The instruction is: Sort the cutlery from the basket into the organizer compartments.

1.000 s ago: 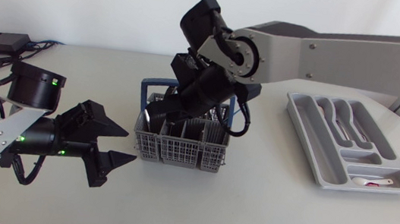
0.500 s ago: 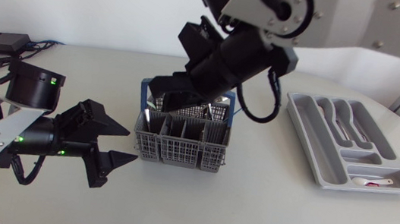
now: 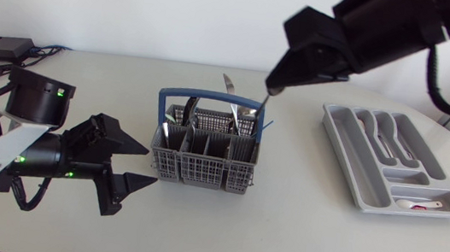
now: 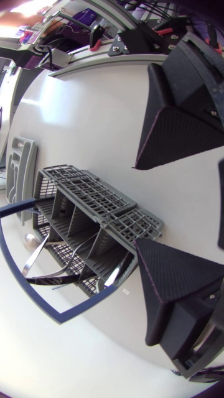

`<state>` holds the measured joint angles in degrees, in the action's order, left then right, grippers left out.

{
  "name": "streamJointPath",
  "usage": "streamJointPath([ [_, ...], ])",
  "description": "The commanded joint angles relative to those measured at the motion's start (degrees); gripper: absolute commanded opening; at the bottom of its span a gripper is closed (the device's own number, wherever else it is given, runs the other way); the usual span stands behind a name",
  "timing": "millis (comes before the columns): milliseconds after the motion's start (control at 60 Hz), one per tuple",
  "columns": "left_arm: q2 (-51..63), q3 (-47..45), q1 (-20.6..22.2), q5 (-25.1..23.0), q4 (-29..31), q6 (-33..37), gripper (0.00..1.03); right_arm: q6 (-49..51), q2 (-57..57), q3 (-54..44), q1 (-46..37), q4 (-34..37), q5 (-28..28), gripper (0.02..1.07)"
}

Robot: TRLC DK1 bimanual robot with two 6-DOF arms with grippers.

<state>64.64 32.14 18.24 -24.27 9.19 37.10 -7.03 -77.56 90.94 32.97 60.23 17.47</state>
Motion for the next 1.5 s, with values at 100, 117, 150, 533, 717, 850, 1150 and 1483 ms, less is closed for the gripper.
streamJointPath([
  [100, -1.36, 2.14, 1.54, 0.72, 1.62, -1.24, 0.76, 4.92, 7.51, -10.69, -9.15, 2.53, -3.59, 0.08],
  [117, -1.36, 2.22, 1.71, 0.81, 1.71, -1.24, 0.76, 5.53, 8.13, -11.48, -10.03, 2.61, -4.03, 0.08],
  [150, -1.36, 2.58, 2.15, 1.07, 1.88, -1.51, 0.76, 6.68, 9.09, -13.06, -12.32, 2.61, -4.2, 0.08],
  [533, -1.36, 3.54, 4.08, 2.39, 1.97, -2.39, 0.76, 23.64, 11.38, -30.29, -43.87, -6.09, -6.93, 0.08],
  [717, -1.36, 3.89, 3.91, 3.09, 2.23, -2.39, 0.76, 29.18, 7.86, -39.08, -53.19, -20.68, -12.99, 0.08],
  [850, -1.18, 4.33, 3.82, 3.71, 2.5, -2.39, 0.76, 30.58, 4.35, -41.89, -56.44, -28.06, -14.66, 0.08],
  [1150, 0.13, 5.65, 4.08, 4.94, 2.85, -4.14, 0.76, 33.22, -2.86, -43.56, -61.18, -36.67, -16.42, 0.08],
  [1483, 3.21, 8.2, 8.22, 8.1, 2.76, -11.53, 0.76, 33.22, -14.99, -42.24, -63.73, -45.9, -18.79, 0.09],
])
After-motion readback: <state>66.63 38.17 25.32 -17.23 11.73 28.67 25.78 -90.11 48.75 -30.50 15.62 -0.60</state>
